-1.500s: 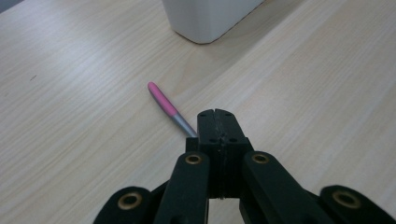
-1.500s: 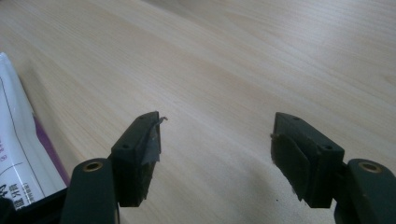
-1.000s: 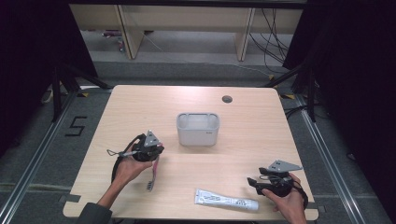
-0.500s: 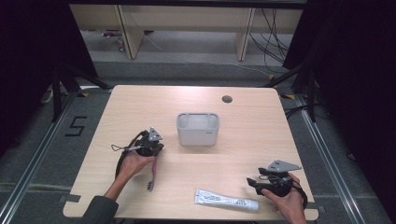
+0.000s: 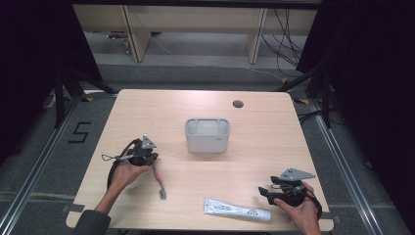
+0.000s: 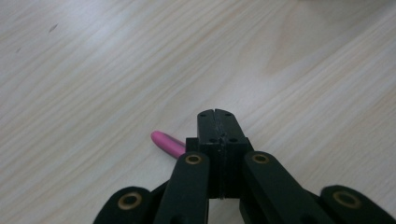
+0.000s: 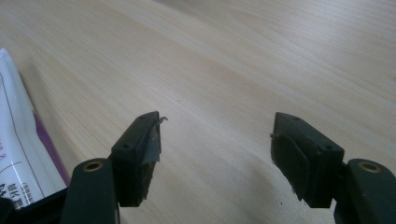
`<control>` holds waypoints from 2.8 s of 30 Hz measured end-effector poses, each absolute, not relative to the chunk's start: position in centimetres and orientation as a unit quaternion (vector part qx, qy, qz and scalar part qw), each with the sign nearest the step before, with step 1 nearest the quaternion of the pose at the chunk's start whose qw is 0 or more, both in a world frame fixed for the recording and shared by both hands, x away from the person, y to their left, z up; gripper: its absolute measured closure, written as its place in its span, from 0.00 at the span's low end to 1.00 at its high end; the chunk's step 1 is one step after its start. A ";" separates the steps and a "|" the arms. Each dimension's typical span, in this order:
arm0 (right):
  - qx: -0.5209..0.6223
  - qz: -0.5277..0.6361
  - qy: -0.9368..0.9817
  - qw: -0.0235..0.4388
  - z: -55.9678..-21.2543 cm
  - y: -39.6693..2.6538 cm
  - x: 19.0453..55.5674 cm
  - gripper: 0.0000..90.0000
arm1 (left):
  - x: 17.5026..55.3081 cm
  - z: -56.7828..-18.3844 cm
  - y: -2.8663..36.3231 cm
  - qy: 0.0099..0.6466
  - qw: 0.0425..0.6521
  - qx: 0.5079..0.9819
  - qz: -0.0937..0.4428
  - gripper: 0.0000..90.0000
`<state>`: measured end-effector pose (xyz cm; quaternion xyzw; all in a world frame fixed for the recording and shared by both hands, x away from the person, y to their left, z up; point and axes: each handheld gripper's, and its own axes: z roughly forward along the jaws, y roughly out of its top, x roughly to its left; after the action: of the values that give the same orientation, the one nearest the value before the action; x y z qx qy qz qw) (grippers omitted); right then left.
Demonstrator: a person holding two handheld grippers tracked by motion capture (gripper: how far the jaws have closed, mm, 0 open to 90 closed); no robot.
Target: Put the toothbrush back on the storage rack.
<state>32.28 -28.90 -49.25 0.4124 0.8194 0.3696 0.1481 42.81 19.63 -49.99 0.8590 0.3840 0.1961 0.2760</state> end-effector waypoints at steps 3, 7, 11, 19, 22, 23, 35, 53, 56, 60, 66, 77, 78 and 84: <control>0.421 0.372 0.816 0.139 -49.3 -28.8 32.2 0.38 | 42.3 -50.2 20.7 0.395 0.277 0.854 0.197 0.99; 0.413 0.370 0.819 0.149 -49.3 -28.9 32.3 0.38 | 41.3 -50.2 21.7 0.407 0.281 0.846 0.199 0.99; 0.413 0.374 0.818 0.144 -49.3 -28.9 32.3 0.38 | 40.3 -50.1 22.5 0.402 0.267 0.854 0.197 0.99; 0.418 0.371 0.817 0.139 -49.3 -28.9 32.2 0.38 | 37.7 -50.0 22.9 0.389 0.273 0.860 0.188 0.99; 0.414 0.372 0.818 0.145 -49.3 -29.0 32.2 0.38 | 36.7 -49.8 22.8 0.381 0.273 0.864 0.185 0.99; 0.413 0.371 0.819 0.145 -49.3 -29.0 32.2 0.38 | 36.3 -49.8 22.7 0.382 0.276 0.862 0.186 0.99; 0.418 0.373 0.818 0.127 -49.3 -28.9 32.2 0.38 | 32.9 -49.8 21.9 0.369 0.294 0.868 0.156 0.99; 0.425 0.371 0.814 0.136 -49.2 -28.9 32.0 0.38 | 31.3 -48.8 20.5 0.353 0.288 0.880 0.130 0.95; 0.425 0.372 0.814 0.136 -49.2 -28.9 32.0 0.38 | 31.9 -48.2 20.4 0.351 0.290 0.882 0.126 0.92; 0.420 0.372 0.815 0.142 -49.2 -28.9 32.1 0.38 | 32.6 -47.8 19.9 0.336 0.252 0.899 0.124 0.84; 0.420 0.371 0.816 0.141 -49.2 -28.9 32.1 0.38 | 33.7 -48.0 18.9 0.335 0.222 0.908 0.116 0.79; 0.420 0.371 0.816 0.140 -49.3 -28.9 32.1 0.38 | 35.1 -47.9 17.4 0.326 0.161 0.927 0.095 0.78; 0.420 0.371 0.817 0.140 -49.3 -28.9 32.1 0.38 | 35.2 -47.9 17.4 0.325 0.158 0.928 0.093 0.78; 0.409 0.372 0.821 0.142 -49.3 -28.9 32.2 0.38 | 35.5 -48.3 17.2 0.331 0.150 0.927 0.089 0.81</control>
<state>32.20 -28.91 -49.32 0.4091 0.8209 0.3723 0.1421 35.48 17.22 -48.31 0.9274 0.3311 0.0889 0.1498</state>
